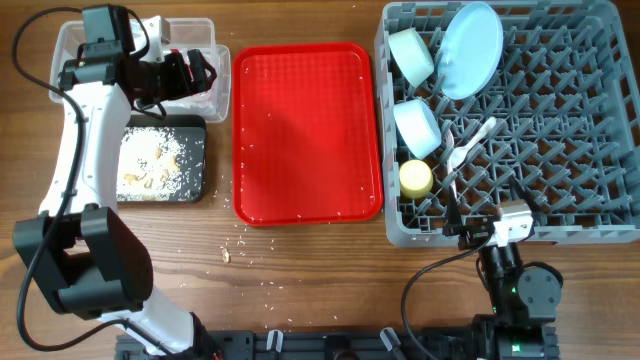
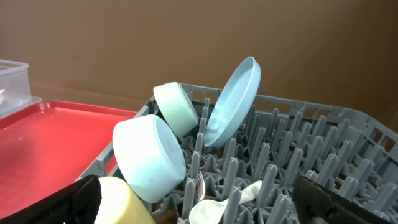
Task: Sort waste into correct bins and load items into the dishwasher rack
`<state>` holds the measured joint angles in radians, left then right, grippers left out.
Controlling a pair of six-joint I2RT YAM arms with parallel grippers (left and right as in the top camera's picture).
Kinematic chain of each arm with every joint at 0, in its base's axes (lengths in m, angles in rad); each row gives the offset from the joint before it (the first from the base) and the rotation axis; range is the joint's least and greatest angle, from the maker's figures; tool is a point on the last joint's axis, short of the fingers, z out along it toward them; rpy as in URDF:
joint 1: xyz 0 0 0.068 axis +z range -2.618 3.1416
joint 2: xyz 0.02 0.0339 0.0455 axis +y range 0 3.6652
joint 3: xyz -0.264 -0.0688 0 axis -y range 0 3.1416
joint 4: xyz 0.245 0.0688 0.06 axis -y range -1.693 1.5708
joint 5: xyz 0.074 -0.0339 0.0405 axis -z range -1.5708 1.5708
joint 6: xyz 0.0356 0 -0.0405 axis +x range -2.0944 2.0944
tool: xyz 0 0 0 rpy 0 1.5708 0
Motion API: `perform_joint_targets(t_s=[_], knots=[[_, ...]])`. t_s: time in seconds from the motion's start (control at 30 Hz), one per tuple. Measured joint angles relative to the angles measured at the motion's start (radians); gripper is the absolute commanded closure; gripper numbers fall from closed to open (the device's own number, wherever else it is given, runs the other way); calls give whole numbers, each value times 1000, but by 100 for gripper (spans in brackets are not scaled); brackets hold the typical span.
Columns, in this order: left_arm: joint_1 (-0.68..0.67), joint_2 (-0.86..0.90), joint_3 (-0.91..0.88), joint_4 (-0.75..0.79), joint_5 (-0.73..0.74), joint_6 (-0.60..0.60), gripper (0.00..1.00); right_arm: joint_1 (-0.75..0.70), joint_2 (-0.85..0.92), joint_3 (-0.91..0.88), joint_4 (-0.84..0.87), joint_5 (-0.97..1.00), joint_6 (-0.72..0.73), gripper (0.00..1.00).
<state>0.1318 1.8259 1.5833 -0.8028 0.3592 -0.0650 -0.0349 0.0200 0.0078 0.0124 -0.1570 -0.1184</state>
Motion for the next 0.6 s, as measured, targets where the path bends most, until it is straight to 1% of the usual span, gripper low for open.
perform_joint_targets(t_s=[0.07, 0.13, 0.17, 0.27, 0.3, 0.37, 0.47, 0.57, 0.6], knots=[[-1, -8, 0, 11, -21, 5, 0, 0, 0, 0, 0, 0, 0, 0], [-2, -49, -4, 57, -29, 10, 0, 0, 0, 0, 0, 0, 0, 0], [-3, -95, -13, 113, -37, 12, 0, 0, 0, 0, 0, 0, 0, 0], [-5, -224, -68, 203, -50, 16, 0, 0, -1, 0, 0, 0, 0, 0], [-6, -327, -129, 247, -56, 19, 0, 0, -1, 0, 0, 0, 0, 0], [-6, -451, -235, 343, -66, 21, 0, 0, -2, 0, 0, 0, 0, 0], [-5, -716, -531, 502, -86, 23, 0, 0, -5, 0, 0, 0, 0, 0], [-6, -905, -742, 594, -101, 23, 0, 0, -7, 0, 0, 0, -3, 0], [-6, -985, -823, 598, -106, 24, 0, 0, -8, 0, -1, 0, -3, 0]])
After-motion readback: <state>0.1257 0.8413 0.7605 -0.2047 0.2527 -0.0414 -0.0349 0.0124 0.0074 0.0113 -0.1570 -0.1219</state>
